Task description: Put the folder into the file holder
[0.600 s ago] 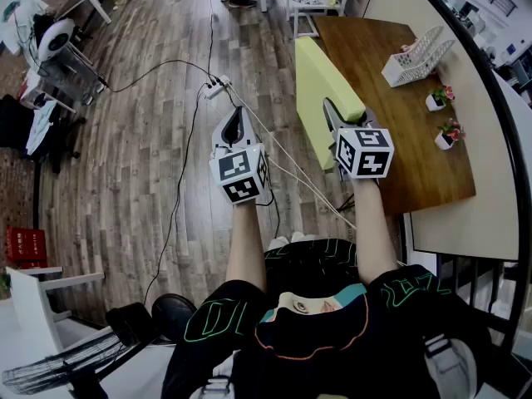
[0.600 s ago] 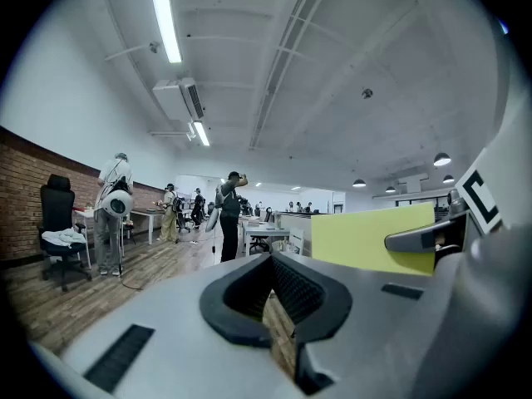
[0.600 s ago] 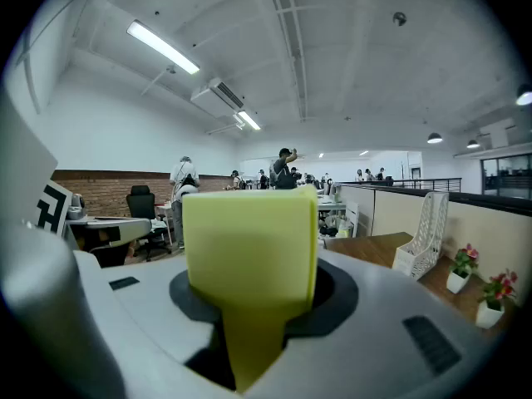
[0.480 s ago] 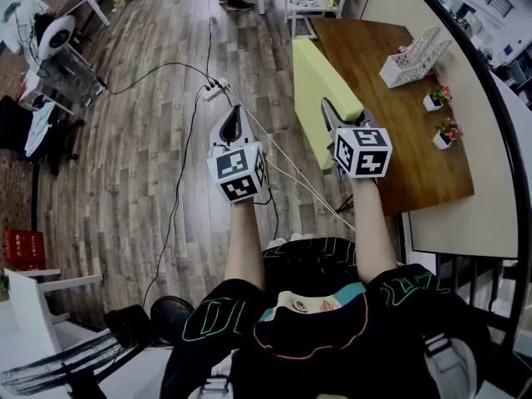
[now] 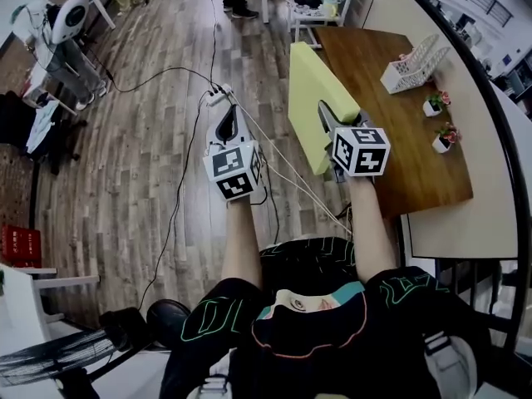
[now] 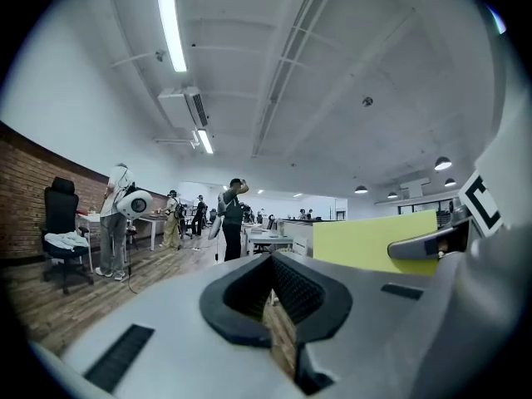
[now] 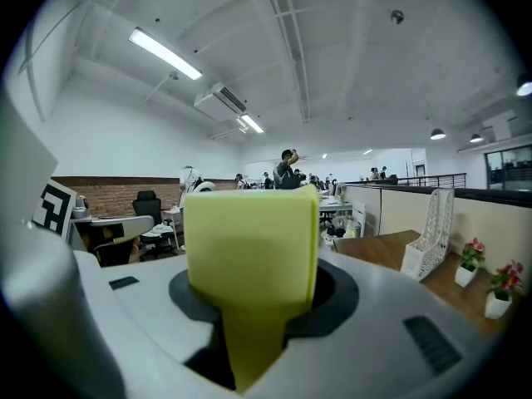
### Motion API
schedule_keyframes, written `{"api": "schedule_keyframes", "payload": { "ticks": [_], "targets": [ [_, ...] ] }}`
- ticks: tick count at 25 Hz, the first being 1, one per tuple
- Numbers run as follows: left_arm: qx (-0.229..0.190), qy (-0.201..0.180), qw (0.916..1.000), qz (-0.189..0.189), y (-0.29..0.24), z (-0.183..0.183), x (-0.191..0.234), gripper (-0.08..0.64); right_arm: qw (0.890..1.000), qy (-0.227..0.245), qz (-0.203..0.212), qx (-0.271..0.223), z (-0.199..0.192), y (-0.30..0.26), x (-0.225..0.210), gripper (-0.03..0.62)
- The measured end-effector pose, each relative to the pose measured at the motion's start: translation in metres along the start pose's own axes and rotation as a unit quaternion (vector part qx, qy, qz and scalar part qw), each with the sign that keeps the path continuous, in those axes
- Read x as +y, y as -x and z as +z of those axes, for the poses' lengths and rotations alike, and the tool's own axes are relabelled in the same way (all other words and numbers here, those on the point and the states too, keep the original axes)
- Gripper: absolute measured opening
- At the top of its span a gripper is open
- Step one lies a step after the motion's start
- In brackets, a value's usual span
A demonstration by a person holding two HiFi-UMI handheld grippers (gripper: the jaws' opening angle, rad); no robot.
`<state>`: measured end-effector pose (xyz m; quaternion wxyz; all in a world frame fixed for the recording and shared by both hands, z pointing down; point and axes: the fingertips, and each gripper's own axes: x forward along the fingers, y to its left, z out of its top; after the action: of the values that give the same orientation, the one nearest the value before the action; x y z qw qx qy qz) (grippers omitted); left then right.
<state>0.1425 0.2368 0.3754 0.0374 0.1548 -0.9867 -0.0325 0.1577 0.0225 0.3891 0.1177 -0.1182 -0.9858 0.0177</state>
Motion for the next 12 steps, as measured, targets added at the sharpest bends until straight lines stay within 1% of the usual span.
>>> {"api": "schedule_keyframes", "payload": {
  "ticks": [4,8,12],
  "targets": [
    [-0.004,0.006,1.0000,0.005,0.009,0.001,0.010,0.001,1.000,0.012,-0.002,0.007,0.000,0.001,0.008,0.163],
    [-0.007,0.019,0.9997,0.017,0.014,-0.003,0.027,0.000,1.000,0.017,0.005,0.009,0.000,-0.002,0.018,0.163],
    [-0.018,0.030,0.9991,0.023,0.017,0.001,0.039,0.000,0.999,0.033,0.006,0.007,0.007,-0.003,0.026,0.163]
  ]
}}
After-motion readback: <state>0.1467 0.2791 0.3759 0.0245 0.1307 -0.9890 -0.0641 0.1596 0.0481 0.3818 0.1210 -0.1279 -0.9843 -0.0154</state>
